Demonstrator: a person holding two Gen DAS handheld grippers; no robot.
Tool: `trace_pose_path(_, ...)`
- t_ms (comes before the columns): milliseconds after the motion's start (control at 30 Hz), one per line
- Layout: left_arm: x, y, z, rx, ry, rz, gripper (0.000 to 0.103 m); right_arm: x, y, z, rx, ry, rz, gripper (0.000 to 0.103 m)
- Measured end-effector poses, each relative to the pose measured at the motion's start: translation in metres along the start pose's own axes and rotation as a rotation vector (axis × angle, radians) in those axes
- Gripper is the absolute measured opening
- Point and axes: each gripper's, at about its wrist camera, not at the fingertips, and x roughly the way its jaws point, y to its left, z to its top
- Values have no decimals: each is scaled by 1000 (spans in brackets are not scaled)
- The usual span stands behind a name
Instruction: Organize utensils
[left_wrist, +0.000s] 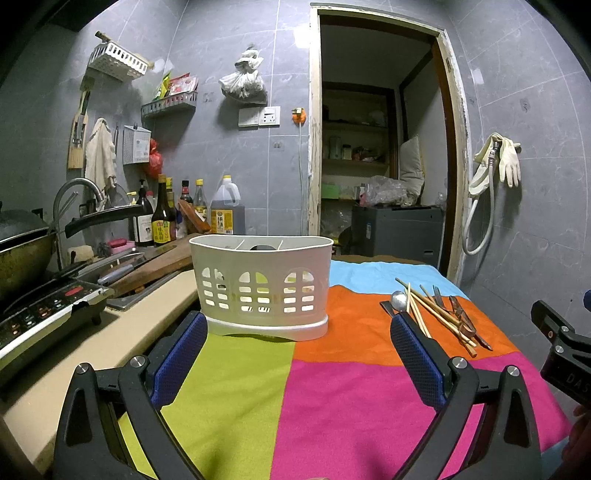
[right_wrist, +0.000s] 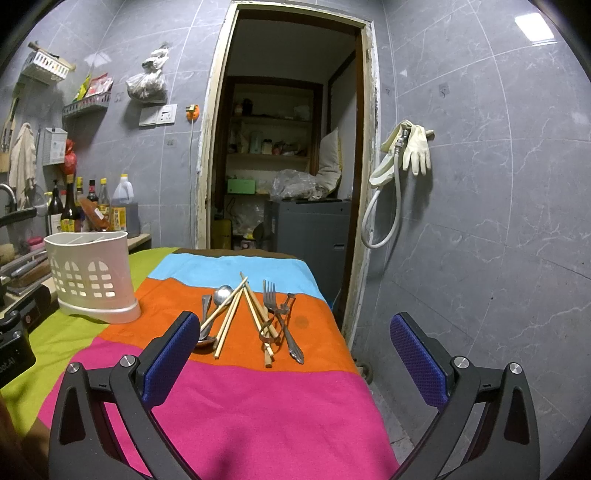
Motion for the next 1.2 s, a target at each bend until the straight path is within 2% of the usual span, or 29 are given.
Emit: trace_pose_path(1200,7,0,-9,-4,9,-1,97,3,2,-1,-3,4,3,103)
